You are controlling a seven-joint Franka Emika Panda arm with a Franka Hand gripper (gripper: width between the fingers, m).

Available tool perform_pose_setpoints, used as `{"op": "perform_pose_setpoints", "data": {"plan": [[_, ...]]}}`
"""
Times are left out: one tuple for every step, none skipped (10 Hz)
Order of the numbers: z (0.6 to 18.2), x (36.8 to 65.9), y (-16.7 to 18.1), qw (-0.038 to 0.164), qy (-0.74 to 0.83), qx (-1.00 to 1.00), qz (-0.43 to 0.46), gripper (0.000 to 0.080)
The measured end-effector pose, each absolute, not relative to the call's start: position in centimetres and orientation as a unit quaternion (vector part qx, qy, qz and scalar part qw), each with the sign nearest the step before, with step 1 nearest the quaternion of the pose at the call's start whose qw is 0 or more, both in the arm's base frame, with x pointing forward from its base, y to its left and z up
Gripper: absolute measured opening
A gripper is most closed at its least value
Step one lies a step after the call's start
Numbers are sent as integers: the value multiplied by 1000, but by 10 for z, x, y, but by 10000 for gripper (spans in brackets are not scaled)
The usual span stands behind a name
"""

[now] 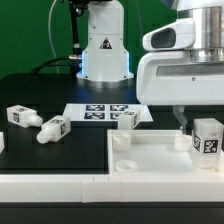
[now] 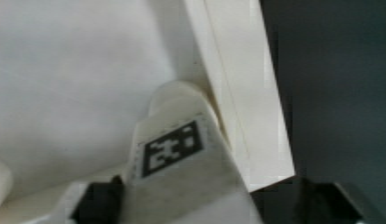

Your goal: Assemble square table

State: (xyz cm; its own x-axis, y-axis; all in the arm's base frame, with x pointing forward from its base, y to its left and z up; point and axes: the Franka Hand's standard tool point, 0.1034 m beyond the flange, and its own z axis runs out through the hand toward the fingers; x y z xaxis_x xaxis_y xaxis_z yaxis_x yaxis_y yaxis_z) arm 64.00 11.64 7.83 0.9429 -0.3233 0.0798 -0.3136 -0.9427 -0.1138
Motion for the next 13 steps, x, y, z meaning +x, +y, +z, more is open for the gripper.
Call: {"op": "perform_pose_setpoints", "data": {"plan": [[78,640,115,54,218,-973,-45,375],[79,641,111,56,274,-959,-43,295],[79,641,111,57,321,-945,-39,295],[79,640,112,58,398,-915,-32,295],[78,638,114,59,490,-870,-23,293],[75,635,118,66,570,-819,-11,293],[74,637,119,79,625,-776,-7,293],[74,637,119,83,641,-763,-7,288],[74,637,119,83,640,-764,-7,288],[75,636,119,81,621,-779,-8,288],[75,634,122,67,563,-824,-11,292],[78,637,121,60,451,-890,-21,292],[78,637,119,60,401,-914,-22,528]]}}
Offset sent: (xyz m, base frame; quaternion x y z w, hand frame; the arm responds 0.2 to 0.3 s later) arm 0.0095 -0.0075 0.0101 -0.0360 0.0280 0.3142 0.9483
